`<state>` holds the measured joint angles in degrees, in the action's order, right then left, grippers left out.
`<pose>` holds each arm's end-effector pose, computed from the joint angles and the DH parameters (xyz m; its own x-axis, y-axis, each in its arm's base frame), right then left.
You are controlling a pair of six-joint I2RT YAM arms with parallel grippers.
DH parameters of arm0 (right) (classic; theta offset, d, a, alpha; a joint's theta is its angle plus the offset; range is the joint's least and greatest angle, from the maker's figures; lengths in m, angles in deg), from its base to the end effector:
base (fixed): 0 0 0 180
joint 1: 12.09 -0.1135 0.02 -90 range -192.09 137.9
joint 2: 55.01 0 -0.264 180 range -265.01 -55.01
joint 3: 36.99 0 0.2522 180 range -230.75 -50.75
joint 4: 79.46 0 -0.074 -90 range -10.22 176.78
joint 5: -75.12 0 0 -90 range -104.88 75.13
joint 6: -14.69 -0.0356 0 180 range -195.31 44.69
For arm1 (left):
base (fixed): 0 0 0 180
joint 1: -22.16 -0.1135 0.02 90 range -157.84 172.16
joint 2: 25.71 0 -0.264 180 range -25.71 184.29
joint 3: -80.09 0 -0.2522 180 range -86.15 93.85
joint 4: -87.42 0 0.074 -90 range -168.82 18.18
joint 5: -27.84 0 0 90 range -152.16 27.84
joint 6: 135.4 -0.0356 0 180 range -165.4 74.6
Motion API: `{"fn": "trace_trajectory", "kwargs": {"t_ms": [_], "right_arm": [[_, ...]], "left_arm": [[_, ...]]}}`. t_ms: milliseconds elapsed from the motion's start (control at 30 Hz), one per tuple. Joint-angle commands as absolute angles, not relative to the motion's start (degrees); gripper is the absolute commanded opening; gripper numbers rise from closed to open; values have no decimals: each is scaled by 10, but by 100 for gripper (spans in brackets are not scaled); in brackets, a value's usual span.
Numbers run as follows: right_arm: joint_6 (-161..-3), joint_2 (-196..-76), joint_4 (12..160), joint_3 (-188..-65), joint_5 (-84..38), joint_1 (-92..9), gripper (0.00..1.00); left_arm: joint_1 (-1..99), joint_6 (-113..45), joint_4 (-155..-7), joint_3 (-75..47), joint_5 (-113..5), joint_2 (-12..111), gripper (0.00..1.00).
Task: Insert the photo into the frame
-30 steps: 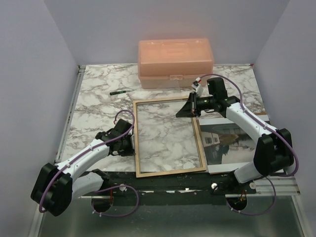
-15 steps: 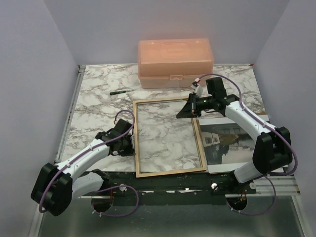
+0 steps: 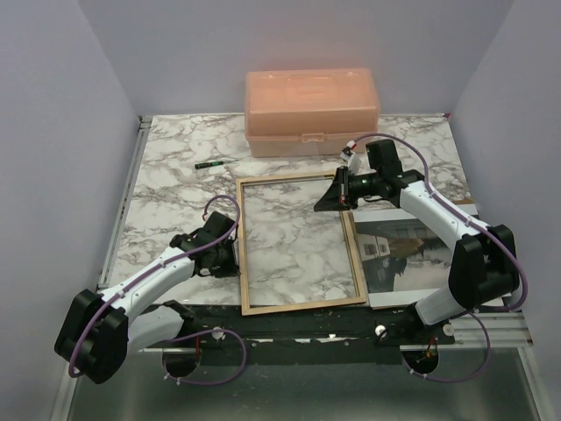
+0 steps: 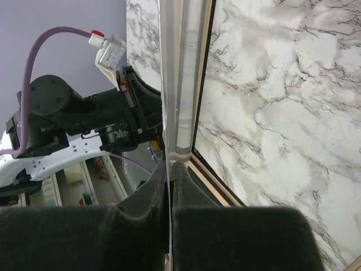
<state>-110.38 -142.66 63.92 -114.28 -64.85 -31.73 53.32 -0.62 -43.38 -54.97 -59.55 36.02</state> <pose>0.2954 0.1344 0.2611 -0.9705 0.0461 -0.2367 -0.1840 0.4933 0.8502 0.1540 -0.0950 0.1731 -0.9301 -0.2599 -0.2595 -0.1725 0.9329 -0.3161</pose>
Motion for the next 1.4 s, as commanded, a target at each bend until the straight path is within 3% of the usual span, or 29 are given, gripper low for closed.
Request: {"fn": "trace_trajectory", "kwargs": {"t_ms": [0, 500, 1367], "right_arm": [[-1085, -1425, 609, -1138, -632, -324, 0], [-1064, -1403, 573, -1111, -542, -324, 0], [-1070, -1401, 617, -1049, -503, -324, 4]], "left_arm": [[535, -15, -418, -554, -635, 371, 17], [536, -15, -418, -554, -636, 371, 17], [539, -17, -420, -552, -636, 377, 17]]}}
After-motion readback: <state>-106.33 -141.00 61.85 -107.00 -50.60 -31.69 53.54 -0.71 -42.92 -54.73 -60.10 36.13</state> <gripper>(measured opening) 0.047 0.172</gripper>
